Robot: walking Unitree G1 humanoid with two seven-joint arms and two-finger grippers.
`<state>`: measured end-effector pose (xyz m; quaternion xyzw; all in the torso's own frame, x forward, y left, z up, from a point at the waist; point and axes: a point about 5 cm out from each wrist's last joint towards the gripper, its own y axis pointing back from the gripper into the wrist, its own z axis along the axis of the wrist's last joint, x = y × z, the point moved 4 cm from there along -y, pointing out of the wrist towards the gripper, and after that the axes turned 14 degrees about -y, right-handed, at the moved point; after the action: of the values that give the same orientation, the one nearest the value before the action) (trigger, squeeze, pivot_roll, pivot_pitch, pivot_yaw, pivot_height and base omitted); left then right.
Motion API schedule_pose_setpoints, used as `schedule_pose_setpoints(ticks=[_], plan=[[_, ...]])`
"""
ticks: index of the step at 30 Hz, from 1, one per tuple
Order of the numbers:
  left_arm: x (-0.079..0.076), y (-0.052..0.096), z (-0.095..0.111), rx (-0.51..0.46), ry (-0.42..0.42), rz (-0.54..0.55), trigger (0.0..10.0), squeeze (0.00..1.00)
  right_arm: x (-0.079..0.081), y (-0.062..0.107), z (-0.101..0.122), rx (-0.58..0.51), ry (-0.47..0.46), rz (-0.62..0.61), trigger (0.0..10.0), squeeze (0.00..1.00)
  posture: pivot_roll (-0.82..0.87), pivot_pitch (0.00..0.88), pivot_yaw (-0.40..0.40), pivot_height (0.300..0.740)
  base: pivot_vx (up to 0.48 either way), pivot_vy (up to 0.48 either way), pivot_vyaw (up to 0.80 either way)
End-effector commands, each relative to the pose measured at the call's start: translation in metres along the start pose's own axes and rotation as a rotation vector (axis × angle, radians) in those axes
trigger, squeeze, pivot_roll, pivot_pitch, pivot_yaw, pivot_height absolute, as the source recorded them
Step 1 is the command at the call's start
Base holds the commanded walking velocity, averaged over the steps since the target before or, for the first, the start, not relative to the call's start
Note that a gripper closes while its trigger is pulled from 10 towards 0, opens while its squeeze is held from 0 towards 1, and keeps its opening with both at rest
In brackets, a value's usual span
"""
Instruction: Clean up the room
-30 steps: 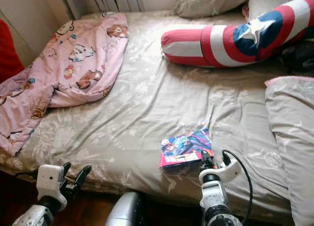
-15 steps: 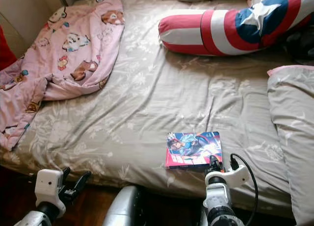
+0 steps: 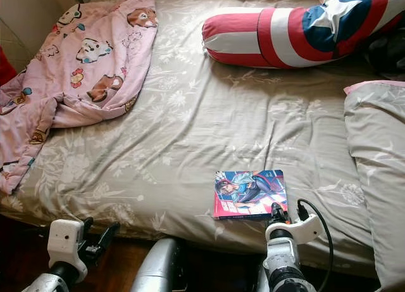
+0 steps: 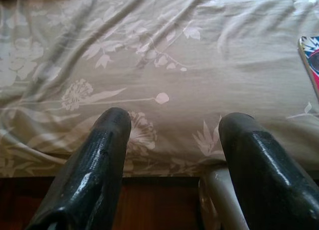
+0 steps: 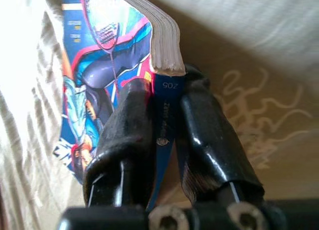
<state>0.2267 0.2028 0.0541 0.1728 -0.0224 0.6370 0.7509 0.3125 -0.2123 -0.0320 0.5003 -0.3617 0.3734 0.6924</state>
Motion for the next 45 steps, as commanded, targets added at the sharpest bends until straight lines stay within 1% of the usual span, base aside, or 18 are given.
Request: schedule_pose_setpoints(ticks=[1, 6, 8, 9, 10, 20, 23, 26, 29, 33, 39, 42, 45], plan=[[0.0, 0.004, -0.004, 0.026, -0.005, -0.003, 10.0, 0.0, -0.026, 0.009, -0.001, 0.004, 0.022, -0.098, 10.0, 0.44, 0.32, 0.258, 0.137, 0.633, 0.0, 0.0, 0.0], [0.0, 0.004, -0.004, 0.03, -0.004, -0.003, 10.0, 0.0, -0.034, 0.011, 0.0, 0.001, 0.022, -0.137, 10.0, 0.45, 0.32, 0.259, 0.136, 0.633, 0.0, 0.0, 0.0], [-0.001, 0.004, -0.004, 0.029, -0.003, -0.005, 10.0, 0.0, -0.035, 0.012, 0.0, 0.005, 0.031, -0.144, 10.0, 0.62, 0.32, 0.259, 0.137, 0.633, 0.0, 0.0, 0.0], [-0.001, 0.004, -0.004, 0.029, -0.002, -0.005, 10.0, 0.0, -0.035, 0.012, -0.001, 0.006, 0.029, -0.144, 10.0, 0.85, 0.32, 0.259, 0.136, 0.633, 0.0, 0.0, 0.0], [-0.001, 0.003, -0.004, 0.029, -0.002, -0.005, 10.0, 0.0, -0.035, 0.012, -0.001, 0.006, 0.029, -0.144, 10.0, 1.0, 0.31, 0.258, 0.135, 0.633, 0.0, 0.0, 0.0], [-0.002, -0.001, -0.004, 0.025, 0.002, -0.006, 10.0, 0.0, -0.041, 0.014, 0.001, -0.001, 0.047, -0.184, 10.0, 1.0, 0.31, 0.253, 0.133, 0.633, 0.0, 0.0, 0.0], [-0.003, -0.002, -0.003, 0.024, 0.003, -0.009, 10.0, 0.0, -0.036, 0.011, -0.001, 0.021, 0.092, -0.168, 10.0, 1.0, 0.31, 0.251, 0.132, 0.633, 0.0, 0.0, 0.0], [-0.003, -0.003, -0.004, 0.025, 0.004, -0.009, 10.0, 0.0, -0.034, 0.011, -0.001, 0.023, 0.091, -0.162, 10.0, 1.0, 0.3, 0.248, 0.128, 0.633, 0.0, 0.0, 0.0], [-0.004, -0.005, -0.005, 0.027, 0.006, -0.01, 10.0, 0.0, -0.039, 0.013, -0.004, 0.035, 0.112, -0.171, 10.0, 1.0, 0.29, 0.24, 0.122, 0.633, 0.0, 0.0, 0.0], [-0.006, -0.011, -0.004, 0.019, 0.013, -0.01, 10.0, 0.0, -0.05, 0.018, -0.003, 0.029, 0.104, -0.2, 10.0, 1.0, 0.28, 0.228, 0.114, 0.633, 0.0, 0.0, 0.0], [-0.006, -0.017, -0.004, 0.008, 0.016, -0.004, 10.0, 0.0, -0.053, 0.021, -0.007, 0.048, 0.122, -0.196, 10.0, 1.0, 0.27, 0.2, 0.097, 0.633, 0.0, 0.0, 0.0], [-0.006, -0.024, -0.003, 0.0, 0.021, 0.004, 10.0, 0.0, -0.055, 0.022, -0.004, 0.031, 0.139, -0.2, 10.0, 1.0, 0.25, 0.178, 0.084, 0.633, 0.0, 0.0, 0.0], [-0.007, -0.029, -0.001, -0.014, 0.026, 0.01, 10.0, 0.0, -0.054, 0.022, 0.01, -0.03, 0.149, -0.194, 10.0, 1.0, 0.25, 0.165, 0.078, 0.633, 0.0, 0.0, 0.0]])
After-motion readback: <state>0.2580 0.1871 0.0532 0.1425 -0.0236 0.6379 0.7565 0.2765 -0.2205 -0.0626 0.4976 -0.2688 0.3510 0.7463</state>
